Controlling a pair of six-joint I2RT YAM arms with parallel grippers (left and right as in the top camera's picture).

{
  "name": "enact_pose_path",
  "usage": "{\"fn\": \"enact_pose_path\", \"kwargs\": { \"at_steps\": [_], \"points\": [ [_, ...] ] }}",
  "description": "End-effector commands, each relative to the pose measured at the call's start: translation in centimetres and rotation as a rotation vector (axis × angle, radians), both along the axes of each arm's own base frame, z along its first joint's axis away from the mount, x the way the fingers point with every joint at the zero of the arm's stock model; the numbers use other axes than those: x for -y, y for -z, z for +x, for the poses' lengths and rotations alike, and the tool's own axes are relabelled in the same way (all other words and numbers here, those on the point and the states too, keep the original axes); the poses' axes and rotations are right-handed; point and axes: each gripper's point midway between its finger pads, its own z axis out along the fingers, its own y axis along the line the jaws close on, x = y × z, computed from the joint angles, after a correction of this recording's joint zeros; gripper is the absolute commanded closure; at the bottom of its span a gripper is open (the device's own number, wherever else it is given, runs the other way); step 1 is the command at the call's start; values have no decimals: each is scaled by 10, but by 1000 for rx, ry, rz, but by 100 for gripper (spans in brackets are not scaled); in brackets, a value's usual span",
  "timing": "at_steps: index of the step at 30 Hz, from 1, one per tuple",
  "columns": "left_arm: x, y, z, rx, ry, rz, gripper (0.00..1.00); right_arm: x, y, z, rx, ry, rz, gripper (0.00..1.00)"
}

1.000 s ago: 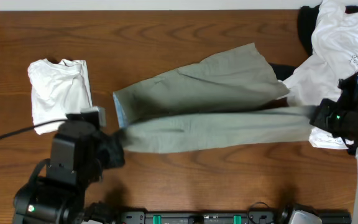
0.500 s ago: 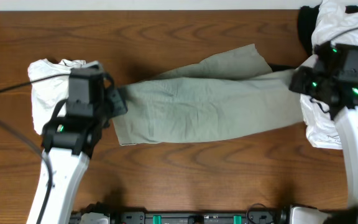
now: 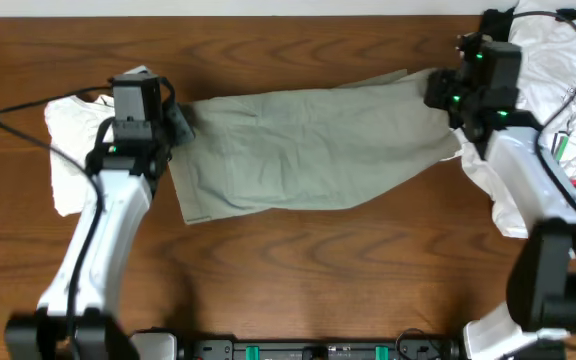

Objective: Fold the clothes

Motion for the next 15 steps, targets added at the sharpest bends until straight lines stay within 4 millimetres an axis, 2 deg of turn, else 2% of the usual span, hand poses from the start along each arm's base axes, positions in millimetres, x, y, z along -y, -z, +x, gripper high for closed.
{"fn": "enact_pose_path", "kwargs": {
  "at_steps": [1, 3, 4, 5, 6, 10, 15],
  "points": [
    [-7, 19, 16, -16, -34, 17, 78, -11, 27, 13, -30, 24, 55, 61],
    [-8, 33, 21, -35, -36, 18, 66, -10, 42, 15, -54, 39, 72, 39],
    [-9, 37, 21, -46, -39, 18, 63, -10, 46, 14, -66, 41, 72, 32],
    [-11, 40, 20, -57, -42, 18, 62, -9, 49, 13, -79, 42, 70, 22],
    [-13, 42, 17, -70, -47, 18, 62, -8, 51, 11, -87, 37, 60, 18],
    [-12, 37, 0, -113, -30, -21, 62, -2, 41, -3, -112, 5, 21, 17],
    [17, 19, -36, -173, 73, -151, 62, -3, 23, -31, -162, -44, -32, 36]
  ]
}}
